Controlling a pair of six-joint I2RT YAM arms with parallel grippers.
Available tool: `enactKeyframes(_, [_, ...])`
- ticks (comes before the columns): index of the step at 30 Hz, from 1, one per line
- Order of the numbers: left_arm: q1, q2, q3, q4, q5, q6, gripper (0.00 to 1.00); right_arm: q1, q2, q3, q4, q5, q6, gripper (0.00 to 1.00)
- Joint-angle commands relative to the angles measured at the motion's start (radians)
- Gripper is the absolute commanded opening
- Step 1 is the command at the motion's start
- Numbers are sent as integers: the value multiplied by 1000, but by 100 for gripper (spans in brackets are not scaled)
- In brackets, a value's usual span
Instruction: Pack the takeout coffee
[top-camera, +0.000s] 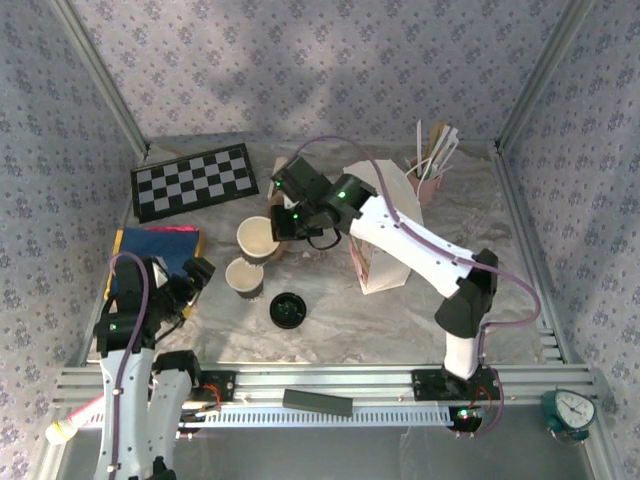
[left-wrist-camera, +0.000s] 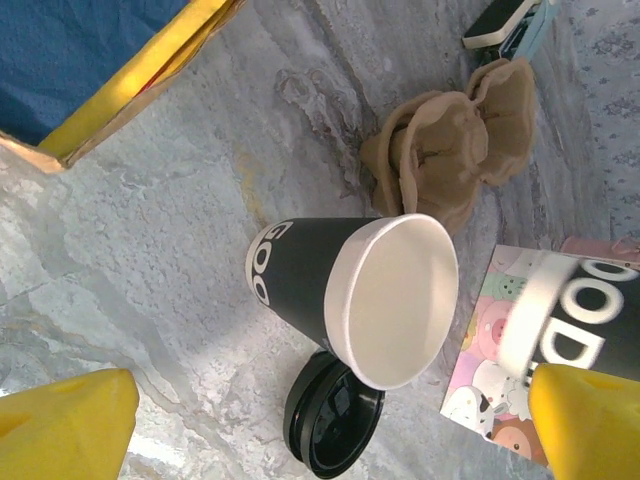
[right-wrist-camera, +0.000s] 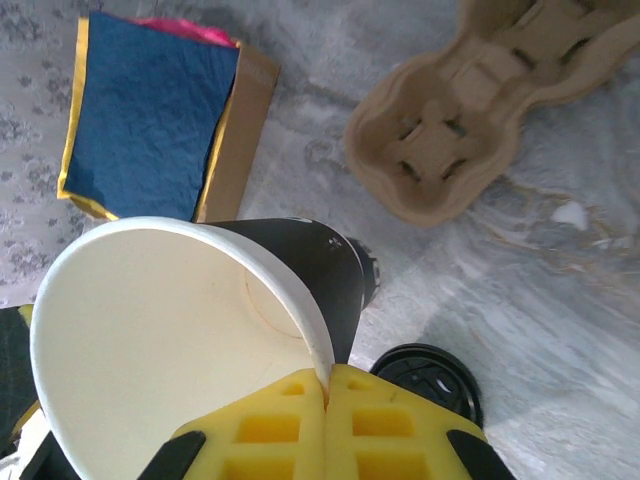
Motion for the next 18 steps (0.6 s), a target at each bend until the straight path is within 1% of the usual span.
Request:
enactKeyframes(1, [7, 12, 54, 30, -2, 48, 100, -1, -68, 5, -102, 92, -26, 0])
enactKeyframes(6, [-9, 51, 98, 50, -2, 75, 100, -27, -151, -120, -106, 143, -22, 0])
enactKeyframes(9, [-38, 85, 126, 58, -4, 92, 100, -30, -176, -201, -124, 166, -28, 0])
enactKeyframes(13, [-125, 119, 150, 82, -47, 91, 100, -33, -174, -319, -83, 182, -25, 0])
enactKeyframes(18, [-240, 152, 153, 102, -119, 67, 100, -36, -133, -381, -21, 182, -16, 0])
